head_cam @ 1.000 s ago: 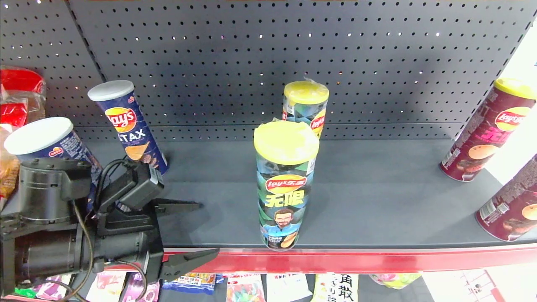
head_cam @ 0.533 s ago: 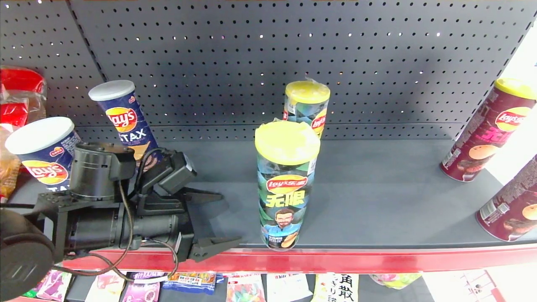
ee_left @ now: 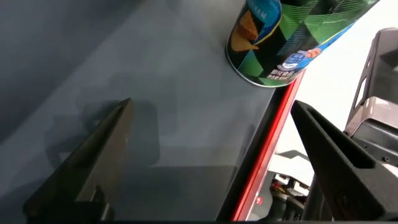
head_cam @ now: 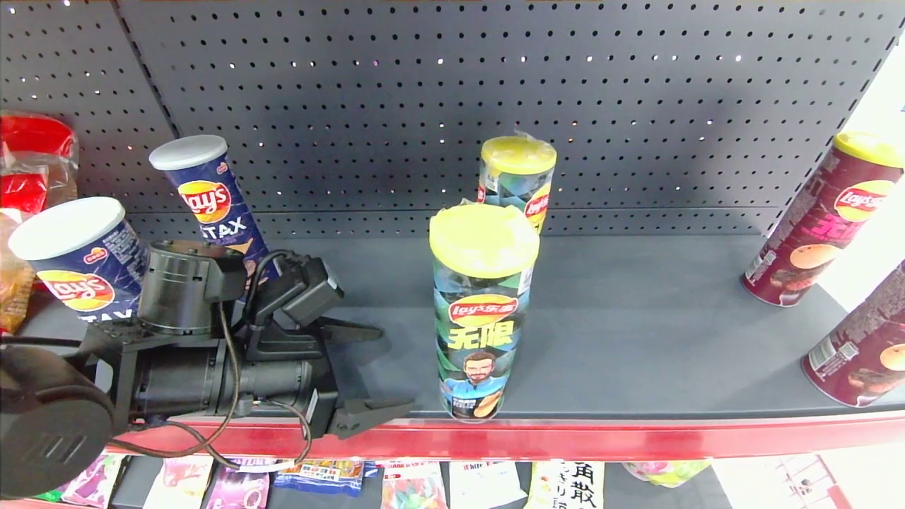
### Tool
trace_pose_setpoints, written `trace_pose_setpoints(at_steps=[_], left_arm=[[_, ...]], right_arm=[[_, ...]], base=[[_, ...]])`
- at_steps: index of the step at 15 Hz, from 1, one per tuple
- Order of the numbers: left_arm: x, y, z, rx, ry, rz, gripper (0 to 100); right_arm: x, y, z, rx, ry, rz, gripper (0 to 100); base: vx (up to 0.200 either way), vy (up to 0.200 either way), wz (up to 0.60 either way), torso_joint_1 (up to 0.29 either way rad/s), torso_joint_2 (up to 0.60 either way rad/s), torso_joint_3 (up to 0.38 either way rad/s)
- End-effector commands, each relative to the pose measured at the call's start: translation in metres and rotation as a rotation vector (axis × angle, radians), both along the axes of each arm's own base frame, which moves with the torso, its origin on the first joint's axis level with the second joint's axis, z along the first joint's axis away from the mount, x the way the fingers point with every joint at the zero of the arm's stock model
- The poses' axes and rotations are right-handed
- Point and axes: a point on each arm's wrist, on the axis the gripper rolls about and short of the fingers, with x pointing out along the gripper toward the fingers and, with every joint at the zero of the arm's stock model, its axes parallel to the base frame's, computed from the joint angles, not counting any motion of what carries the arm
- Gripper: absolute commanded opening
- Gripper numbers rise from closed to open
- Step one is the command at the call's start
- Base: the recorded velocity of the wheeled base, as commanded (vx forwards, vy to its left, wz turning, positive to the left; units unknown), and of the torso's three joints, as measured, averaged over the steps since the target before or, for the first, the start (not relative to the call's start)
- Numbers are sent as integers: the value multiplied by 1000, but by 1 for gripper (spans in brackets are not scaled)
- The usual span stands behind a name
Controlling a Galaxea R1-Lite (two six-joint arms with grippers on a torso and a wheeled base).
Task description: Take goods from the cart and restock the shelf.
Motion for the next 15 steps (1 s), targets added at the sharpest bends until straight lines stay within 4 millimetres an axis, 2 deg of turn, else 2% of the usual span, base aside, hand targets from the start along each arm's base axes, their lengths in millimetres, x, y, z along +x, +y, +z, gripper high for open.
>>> trace_pose_setpoints(at_steps=[1,3,6,15], left_arm=[[0,0,0,0,-1,0,100],[0,0,0,0,-1,0,100],[0,0,0,0,-1,0,100],[11,-12,1,-4,-10,-22,100]], right_arm=[[0,0,-1,-11,7,15,100],[0,0,-1,-2,8,4,100],[1,-2,-2,17,16,-130,100],[1,-2,-1,37,16,-131,100]], base=[[0,0,0,0,0,0],[0,0,0,0,0,0],[0,0,0,0,0,0],[0,0,0,0,0,0]])
